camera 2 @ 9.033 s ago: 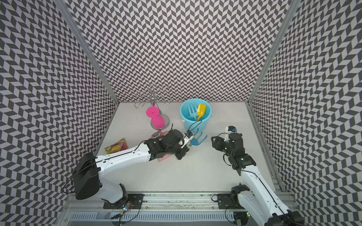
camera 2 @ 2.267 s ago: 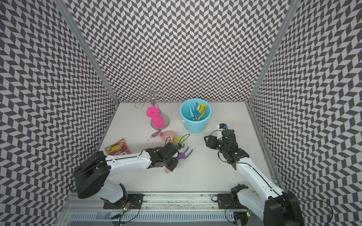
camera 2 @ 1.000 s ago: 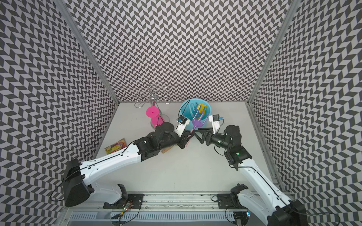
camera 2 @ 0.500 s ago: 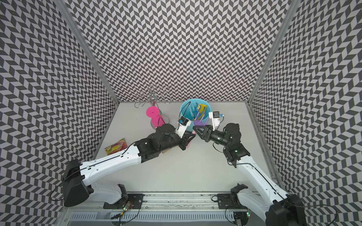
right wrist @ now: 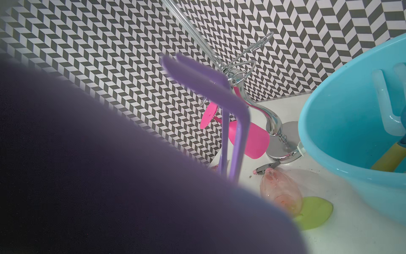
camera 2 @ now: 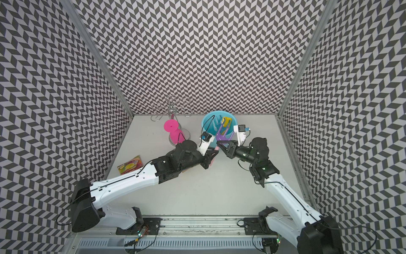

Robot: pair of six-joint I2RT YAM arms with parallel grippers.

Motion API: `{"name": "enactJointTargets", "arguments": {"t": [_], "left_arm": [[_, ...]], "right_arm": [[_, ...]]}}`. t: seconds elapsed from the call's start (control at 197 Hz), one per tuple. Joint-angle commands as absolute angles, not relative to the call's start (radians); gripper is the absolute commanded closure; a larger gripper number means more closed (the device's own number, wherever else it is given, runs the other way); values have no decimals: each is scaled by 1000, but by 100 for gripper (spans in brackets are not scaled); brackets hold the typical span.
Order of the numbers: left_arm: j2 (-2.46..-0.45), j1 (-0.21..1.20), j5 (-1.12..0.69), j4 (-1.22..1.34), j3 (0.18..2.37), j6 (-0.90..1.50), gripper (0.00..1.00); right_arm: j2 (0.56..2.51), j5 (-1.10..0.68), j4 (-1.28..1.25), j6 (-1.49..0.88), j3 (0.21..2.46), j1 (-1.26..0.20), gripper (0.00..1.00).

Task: Organize the gardening tools
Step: Place the gardening tool in the container.

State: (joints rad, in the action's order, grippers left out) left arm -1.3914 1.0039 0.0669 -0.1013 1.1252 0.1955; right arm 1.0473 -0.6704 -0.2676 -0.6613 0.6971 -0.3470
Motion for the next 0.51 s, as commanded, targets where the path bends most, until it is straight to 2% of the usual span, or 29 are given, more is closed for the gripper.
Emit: {"name": "enactJointTargets", "arguments": {"t": [0.0,0.187,0.501], "left_arm": [[-1374,1017,84,-63,1135,184,61],[-1341,1010,145,-80,1123,185,31],[-1218,939,194,-149,1040,226,29]], "right_arm": [[1069,-626,-270,-640,726,-351,100],[1100,-597,-254,-624,761,-351,100],[1185,-452,-201,-573,903,-351,100]]}}
